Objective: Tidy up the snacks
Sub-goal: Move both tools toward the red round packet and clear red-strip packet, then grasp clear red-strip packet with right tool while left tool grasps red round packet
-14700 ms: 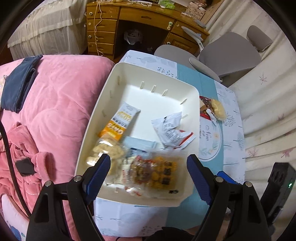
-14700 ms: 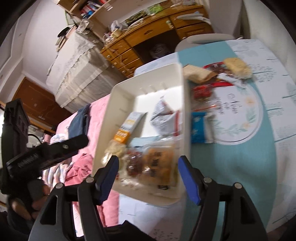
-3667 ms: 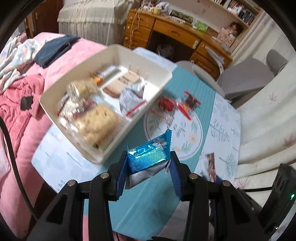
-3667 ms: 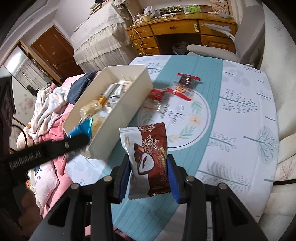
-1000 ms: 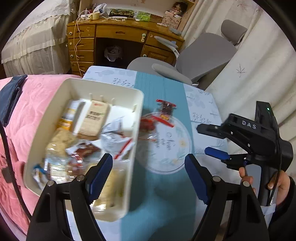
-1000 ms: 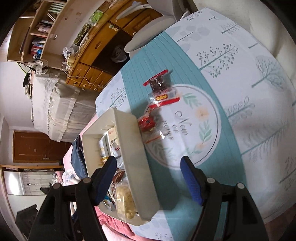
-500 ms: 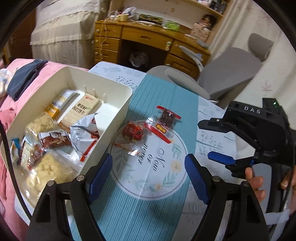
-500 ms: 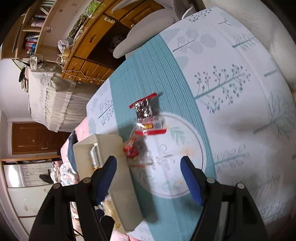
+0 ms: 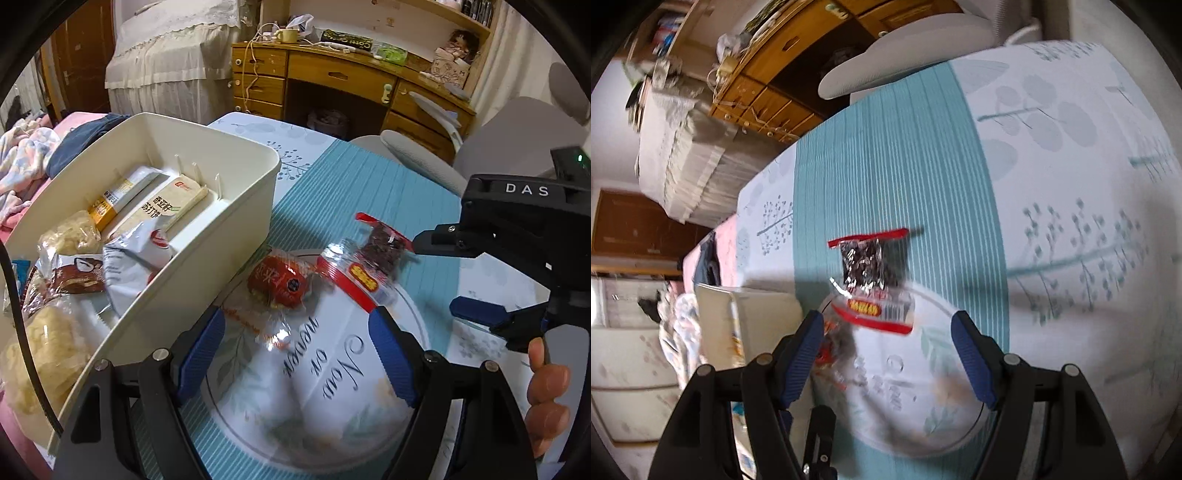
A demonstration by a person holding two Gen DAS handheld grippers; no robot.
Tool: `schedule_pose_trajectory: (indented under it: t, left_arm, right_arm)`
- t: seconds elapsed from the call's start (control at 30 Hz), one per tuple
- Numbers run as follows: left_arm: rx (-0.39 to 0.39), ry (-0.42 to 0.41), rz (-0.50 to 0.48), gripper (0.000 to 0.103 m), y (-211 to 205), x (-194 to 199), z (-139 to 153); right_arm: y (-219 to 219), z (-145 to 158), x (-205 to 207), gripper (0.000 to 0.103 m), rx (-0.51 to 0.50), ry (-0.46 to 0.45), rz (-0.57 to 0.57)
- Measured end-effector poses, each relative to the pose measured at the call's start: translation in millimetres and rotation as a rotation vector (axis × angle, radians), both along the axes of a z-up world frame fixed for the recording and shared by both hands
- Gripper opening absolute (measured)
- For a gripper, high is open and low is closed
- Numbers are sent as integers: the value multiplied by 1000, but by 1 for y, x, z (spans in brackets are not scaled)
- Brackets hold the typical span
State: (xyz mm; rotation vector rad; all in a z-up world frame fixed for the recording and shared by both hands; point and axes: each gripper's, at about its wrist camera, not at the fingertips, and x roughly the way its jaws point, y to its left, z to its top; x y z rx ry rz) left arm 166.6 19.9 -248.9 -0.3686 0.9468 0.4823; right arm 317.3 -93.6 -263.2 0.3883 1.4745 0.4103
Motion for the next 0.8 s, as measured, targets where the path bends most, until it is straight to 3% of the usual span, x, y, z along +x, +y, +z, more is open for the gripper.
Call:
schedule_pose_trajectory:
  t: [0.2,0.4,0.8]
  left_arm:
    - [29,4,39,79,7,13,-20]
    - [47,12,65,79,13,23,-34]
    - [63,37,101,79,18,41,-50]
  right_arm:
    - [20,-15,14,72,-45,-77,93]
    - [35,-28,21,72,-82,-97,145]
    - [63,-28,29,71,-214,-173,240]
